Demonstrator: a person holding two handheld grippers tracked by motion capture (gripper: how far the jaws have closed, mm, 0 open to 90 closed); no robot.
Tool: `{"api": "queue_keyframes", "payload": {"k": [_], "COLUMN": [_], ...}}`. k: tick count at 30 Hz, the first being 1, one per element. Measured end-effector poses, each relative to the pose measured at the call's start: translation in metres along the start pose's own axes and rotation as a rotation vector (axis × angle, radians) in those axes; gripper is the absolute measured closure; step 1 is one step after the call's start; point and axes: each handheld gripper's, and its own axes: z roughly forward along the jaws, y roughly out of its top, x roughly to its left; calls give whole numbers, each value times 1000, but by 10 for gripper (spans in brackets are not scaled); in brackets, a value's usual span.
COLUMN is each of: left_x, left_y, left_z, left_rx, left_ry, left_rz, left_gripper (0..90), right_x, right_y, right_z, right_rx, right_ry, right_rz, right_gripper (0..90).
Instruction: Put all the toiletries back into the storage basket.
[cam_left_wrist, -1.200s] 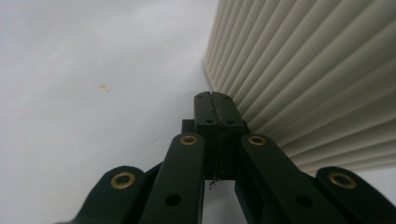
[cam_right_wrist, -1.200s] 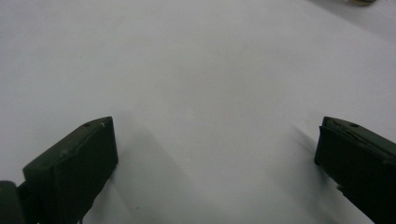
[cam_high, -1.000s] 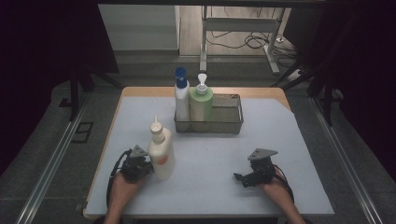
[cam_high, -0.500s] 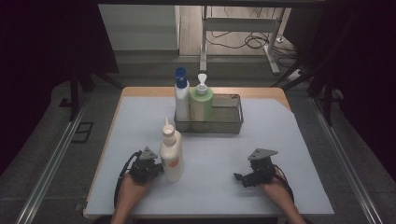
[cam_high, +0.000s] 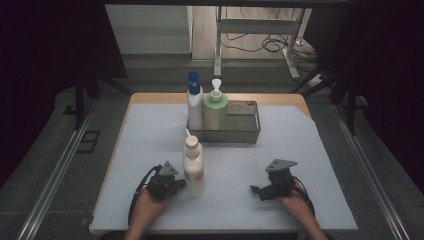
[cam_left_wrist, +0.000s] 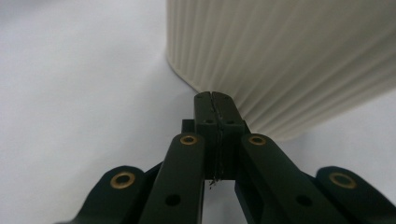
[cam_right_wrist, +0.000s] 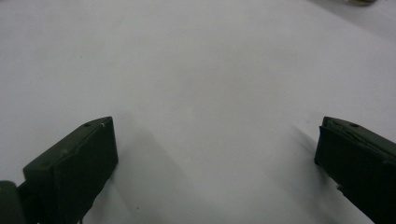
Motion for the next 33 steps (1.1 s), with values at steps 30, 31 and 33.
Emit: {"api": "queue_keyframes", "payload": {"k": [30, 31, 33], "left_x": [-40, -42, -43], "left_y": [18, 19, 20], "left_z": [24, 27, 28], "left_rx": [-14, -19, -22], "left_ry": [-59, -57, -54], "left_rz": [115, 117, 120], "left_gripper": [892, 892, 892], "right_x": [0, 0, 0], "right_y": [0, 0, 0], "right_z": [0, 0, 0], "right_rx": [5, 5, 5], "right_ry": [-2, -2, -2], "right_rz": [-1, -1, -1], "right_gripper": [0, 0, 0]}}
